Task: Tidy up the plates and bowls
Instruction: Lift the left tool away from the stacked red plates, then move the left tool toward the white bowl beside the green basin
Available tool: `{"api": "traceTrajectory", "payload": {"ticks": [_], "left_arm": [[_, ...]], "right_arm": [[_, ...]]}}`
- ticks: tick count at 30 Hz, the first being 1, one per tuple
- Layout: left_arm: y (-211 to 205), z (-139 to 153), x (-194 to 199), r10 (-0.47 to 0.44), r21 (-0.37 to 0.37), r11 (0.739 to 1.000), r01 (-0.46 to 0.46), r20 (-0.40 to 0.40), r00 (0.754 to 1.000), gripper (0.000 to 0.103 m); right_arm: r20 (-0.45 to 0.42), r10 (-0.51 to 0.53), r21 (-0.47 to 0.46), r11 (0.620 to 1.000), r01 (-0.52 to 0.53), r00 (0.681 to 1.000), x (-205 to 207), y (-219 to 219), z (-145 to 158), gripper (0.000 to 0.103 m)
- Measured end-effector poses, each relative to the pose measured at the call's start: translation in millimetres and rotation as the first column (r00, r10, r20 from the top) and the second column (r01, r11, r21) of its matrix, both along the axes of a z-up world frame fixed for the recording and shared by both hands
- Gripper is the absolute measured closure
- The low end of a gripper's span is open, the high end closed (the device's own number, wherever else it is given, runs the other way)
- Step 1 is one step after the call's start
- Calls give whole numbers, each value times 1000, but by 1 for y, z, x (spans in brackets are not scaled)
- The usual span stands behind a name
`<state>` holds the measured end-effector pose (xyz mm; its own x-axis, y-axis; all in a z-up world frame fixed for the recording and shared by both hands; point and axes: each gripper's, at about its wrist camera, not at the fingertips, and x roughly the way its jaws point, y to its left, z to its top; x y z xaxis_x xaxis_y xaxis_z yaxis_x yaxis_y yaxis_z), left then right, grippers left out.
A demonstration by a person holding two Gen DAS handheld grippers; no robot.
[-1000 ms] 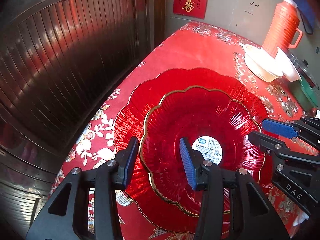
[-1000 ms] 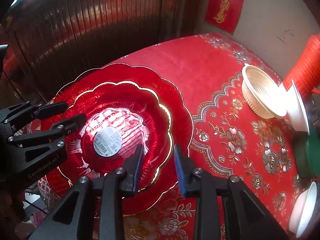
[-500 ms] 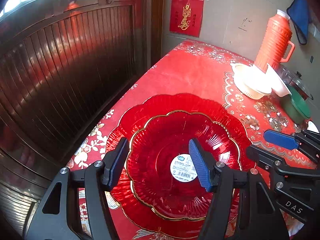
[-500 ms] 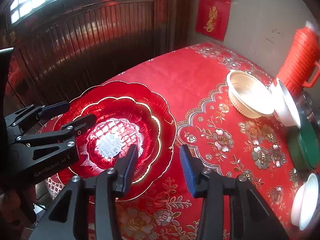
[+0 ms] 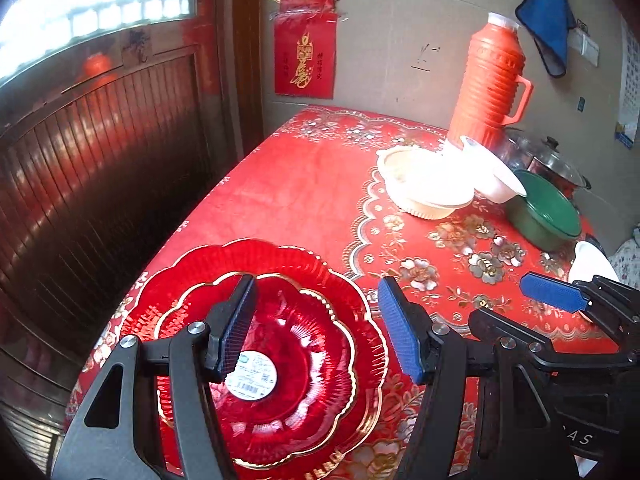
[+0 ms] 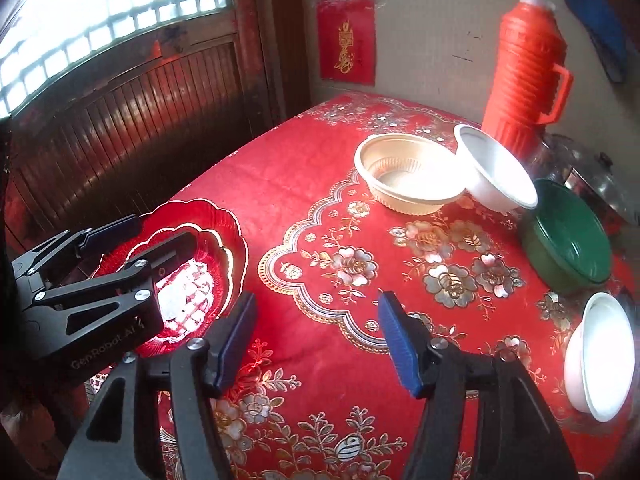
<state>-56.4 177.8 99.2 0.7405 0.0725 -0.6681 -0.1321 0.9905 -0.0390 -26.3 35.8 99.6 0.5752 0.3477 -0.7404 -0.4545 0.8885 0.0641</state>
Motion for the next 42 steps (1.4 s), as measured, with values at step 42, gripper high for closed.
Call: {"api": "traceTrajectory", "payload": {"ticks": [42], "left_arm": [[-134,-12,92,-189,11,982,190,-92,978,40]], "right_arm": [[-70,-281,59,957,285,957,37,-152,-8,33]]}}
